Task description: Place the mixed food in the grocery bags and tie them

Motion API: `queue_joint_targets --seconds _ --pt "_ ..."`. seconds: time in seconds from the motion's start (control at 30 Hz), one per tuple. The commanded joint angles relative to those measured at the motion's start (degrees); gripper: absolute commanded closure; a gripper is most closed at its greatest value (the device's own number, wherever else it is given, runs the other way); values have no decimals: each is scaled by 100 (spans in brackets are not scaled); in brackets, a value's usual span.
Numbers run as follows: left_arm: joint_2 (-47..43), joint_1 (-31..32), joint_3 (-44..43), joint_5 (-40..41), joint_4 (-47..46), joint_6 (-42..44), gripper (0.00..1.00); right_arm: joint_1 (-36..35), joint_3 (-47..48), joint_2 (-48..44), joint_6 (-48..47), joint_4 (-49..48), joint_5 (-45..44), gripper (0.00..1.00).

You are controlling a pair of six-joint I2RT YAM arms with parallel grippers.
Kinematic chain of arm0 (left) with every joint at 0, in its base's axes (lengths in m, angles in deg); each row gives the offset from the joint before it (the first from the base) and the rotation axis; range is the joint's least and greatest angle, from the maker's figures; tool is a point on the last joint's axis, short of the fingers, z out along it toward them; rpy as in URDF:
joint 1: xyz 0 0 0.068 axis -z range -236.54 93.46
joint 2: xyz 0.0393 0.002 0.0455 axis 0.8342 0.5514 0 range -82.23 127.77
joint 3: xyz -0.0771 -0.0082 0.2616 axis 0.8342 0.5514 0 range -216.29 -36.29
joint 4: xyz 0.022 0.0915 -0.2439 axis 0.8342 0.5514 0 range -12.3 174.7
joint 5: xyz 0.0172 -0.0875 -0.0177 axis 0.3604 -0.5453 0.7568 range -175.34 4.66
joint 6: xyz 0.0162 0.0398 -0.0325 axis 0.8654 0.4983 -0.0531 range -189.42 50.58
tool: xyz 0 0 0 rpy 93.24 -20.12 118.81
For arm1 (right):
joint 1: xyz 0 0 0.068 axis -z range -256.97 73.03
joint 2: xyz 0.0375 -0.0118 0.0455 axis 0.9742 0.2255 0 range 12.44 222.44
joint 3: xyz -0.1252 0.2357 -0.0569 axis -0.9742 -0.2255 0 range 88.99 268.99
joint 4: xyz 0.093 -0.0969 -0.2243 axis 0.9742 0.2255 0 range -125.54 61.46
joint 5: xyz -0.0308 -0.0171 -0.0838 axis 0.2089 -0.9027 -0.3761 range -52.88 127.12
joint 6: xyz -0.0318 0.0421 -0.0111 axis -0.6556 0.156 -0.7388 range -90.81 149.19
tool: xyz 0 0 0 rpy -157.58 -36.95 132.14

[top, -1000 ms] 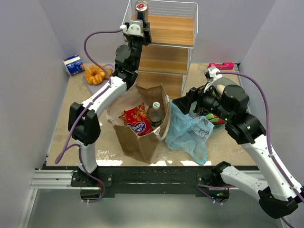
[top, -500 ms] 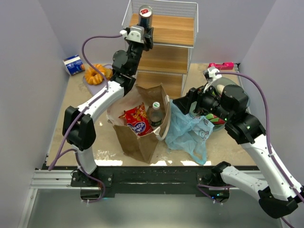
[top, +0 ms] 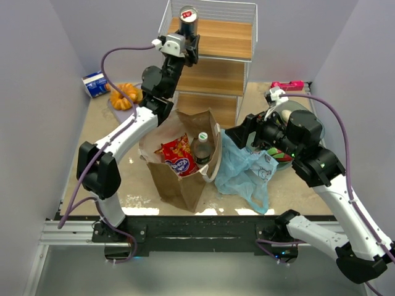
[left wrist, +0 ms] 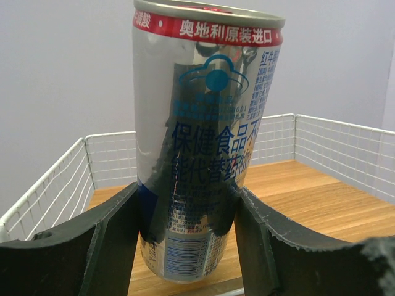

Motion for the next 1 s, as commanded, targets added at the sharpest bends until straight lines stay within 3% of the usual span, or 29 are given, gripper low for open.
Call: queue_joint_targets --seconds 0.0,0.23,0.33,0.57,0.67,0.83,0.97 --pt "-579 30 -97 -173 -743 -126 100 9 128 12 -76 38 -83 14" --pt "-1220 153 404 -472 -620 -293 100 18 173 12 -172 169 -285 14" --pt "-1703 320 746 -620 -120 -161 100 18 155 -23 -242 213 -399 13" --pt "-3407 531 2161 -1333 1792 -416 100 9 137 -15 -339 231 -531 12" --pt "-3945 733 2679 -1333 2926 -477 100 18 59 -6 -313 204 -549 12" --pt "-4797 795 3602 -1202 4063 -977 100 18 -117 -190 -234 213 -637 11" --pt "-4895 804 4095 -886 5063 -1452 100 18 -223 -348 -155 170 -716 11"
